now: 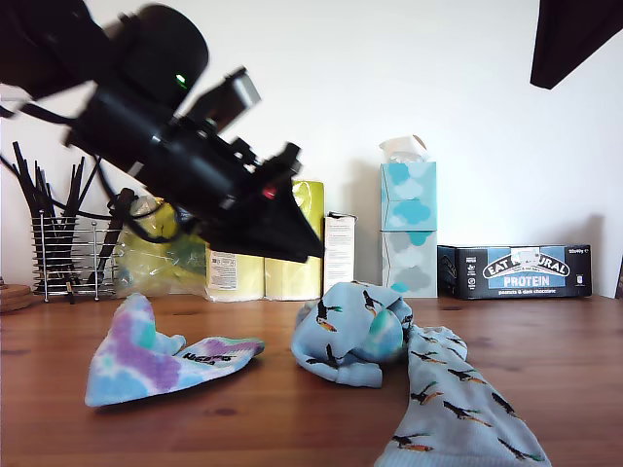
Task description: Pair up the socks based on colour and pattern, by placing each sock on top of its pair
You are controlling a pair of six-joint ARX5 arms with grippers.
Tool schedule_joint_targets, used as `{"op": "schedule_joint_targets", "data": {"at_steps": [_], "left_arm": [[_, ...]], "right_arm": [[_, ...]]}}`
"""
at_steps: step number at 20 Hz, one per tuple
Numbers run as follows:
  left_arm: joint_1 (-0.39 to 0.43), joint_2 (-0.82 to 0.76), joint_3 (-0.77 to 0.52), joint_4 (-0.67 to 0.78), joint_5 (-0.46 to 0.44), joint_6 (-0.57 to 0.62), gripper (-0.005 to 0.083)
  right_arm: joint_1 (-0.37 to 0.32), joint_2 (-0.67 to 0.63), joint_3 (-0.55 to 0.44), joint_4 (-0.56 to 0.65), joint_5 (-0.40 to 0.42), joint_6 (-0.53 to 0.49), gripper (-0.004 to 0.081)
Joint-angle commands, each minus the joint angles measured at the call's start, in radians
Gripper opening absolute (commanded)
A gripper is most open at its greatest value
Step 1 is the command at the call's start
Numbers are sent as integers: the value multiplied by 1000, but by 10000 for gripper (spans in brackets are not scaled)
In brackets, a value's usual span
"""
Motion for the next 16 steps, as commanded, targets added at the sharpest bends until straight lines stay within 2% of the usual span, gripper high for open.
{"op": "schedule_joint_targets", "data": {"at_steps": [1, 3, 7, 11, 12, 16], "left_arm": [[-4, 93, 60, 13, -2, 0, 200], [-5, 185, 137, -4, 3, 2, 171], [-10, 295, 256, -210, 28, 33, -25], [-15, 307, 264, -412, 27, 96, -24], [-15, 307, 264, -476, 7, 116, -24], [2, 304, 264, -769, -193, 158, -24]], "right_arm": [[0, 4, 2, 5, -1, -18, -13], [0, 4, 2, 2, -1, -18, -13], [-2, 4, 2, 4, -1, -19, -13], [-2, 4, 2, 11, -1, -27, -13], [-2, 4, 2, 19, -1, -37, -13], [-2, 5, 2, 40, -2, -53, -13]]}}
